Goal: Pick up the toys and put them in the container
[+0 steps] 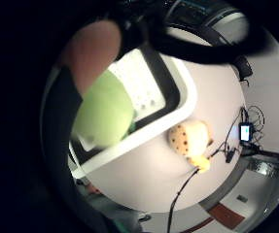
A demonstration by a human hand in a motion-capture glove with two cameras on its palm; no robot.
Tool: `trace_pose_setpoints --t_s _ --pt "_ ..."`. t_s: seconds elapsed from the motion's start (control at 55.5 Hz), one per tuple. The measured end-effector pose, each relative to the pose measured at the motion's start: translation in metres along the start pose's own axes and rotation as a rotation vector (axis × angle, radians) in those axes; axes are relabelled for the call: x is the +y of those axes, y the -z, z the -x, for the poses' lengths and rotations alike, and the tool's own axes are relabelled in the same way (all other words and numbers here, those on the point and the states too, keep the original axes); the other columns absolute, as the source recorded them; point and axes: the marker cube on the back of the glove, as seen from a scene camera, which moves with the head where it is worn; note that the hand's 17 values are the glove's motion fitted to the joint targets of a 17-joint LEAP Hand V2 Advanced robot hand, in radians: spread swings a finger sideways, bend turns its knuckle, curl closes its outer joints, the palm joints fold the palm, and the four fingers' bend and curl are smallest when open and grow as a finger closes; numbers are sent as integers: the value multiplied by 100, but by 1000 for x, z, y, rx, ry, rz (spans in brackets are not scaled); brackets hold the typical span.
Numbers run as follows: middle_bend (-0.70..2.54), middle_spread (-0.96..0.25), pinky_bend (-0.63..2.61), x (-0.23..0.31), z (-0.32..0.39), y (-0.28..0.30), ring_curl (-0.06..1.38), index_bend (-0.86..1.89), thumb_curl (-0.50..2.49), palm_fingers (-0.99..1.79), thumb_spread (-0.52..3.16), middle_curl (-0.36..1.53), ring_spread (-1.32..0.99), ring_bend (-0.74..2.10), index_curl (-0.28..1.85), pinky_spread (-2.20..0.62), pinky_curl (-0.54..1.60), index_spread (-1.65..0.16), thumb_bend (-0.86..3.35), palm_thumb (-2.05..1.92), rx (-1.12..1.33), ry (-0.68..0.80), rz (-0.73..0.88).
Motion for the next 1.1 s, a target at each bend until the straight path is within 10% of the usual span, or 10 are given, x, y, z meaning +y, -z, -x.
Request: trace_pose_setpoints --t_s 0.469,0.685,1.1 --pt "10 -10 90 82 -75 31 32 10 38 -31 114 30 -4 16 30 6 34 -30 -5 -6 95 -65 -42" --pt "20 -14 85 176 -229 52 33 13 35 -6 126 31 -8 21 27 6 32 -33 -1 1 95 -438 -57" --pt "39 -24 77 178 -302 -82 35 18 36 7 137 39 -17 26 27 5 31 -36 3 18 68 -588 245"
